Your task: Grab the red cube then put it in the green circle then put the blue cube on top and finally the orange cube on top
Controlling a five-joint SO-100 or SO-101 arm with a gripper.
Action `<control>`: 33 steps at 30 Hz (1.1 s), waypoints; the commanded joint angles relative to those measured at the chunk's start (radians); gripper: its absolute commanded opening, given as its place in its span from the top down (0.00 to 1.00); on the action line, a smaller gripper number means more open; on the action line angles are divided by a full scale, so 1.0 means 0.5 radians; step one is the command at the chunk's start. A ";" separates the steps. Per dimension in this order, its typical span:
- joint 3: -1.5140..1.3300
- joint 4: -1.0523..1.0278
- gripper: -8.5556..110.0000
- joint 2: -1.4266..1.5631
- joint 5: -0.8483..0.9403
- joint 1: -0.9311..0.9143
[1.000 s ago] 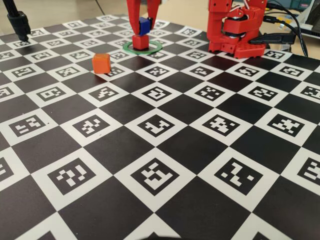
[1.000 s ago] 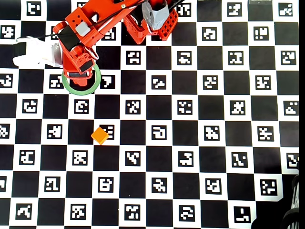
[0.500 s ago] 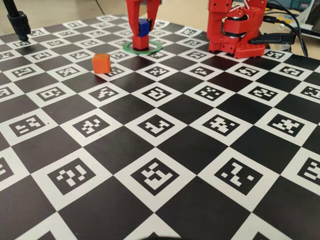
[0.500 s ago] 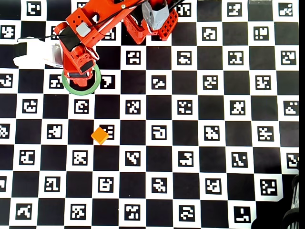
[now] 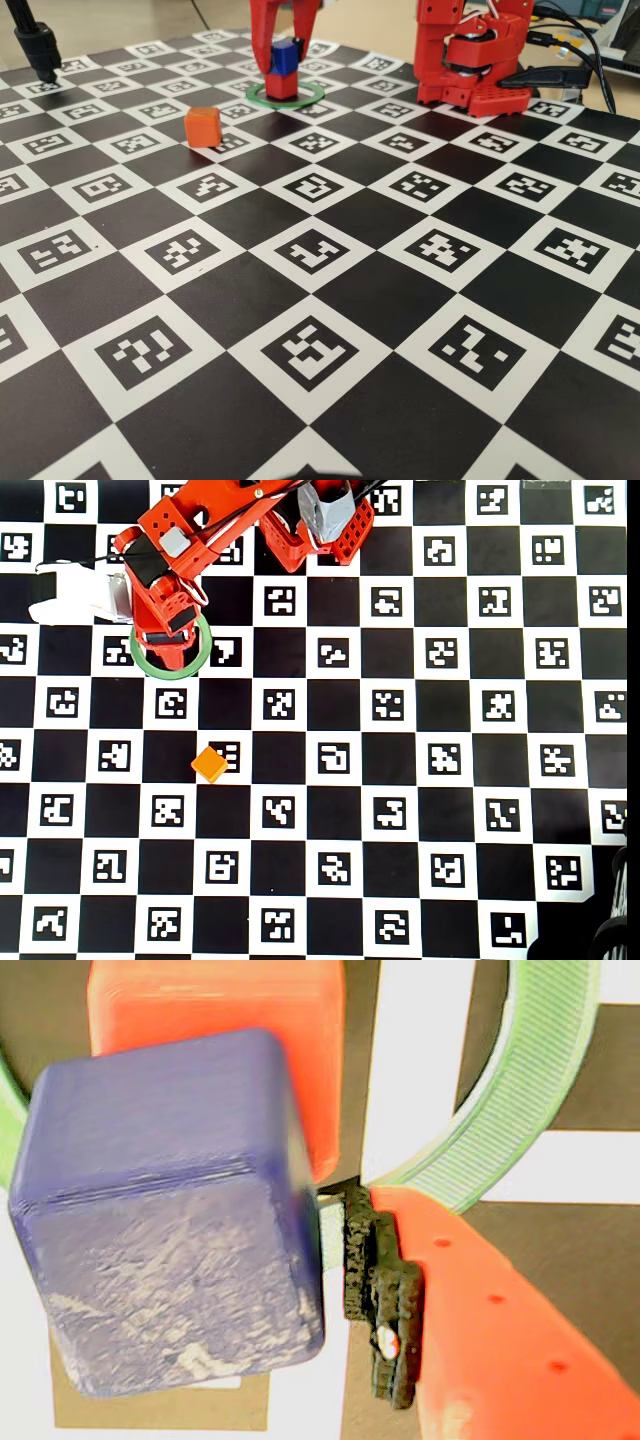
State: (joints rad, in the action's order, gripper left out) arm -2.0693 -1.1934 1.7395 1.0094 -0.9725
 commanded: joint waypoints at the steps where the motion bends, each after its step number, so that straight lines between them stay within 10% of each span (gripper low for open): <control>1: 0.009 0.043 0.63 0.092 -0.028 -0.021; 33: 0.583 -0.445 0.60 0.120 0.043 -0.067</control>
State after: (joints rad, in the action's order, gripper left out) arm -1.8991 -1.3790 1.7395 1.0170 -0.9940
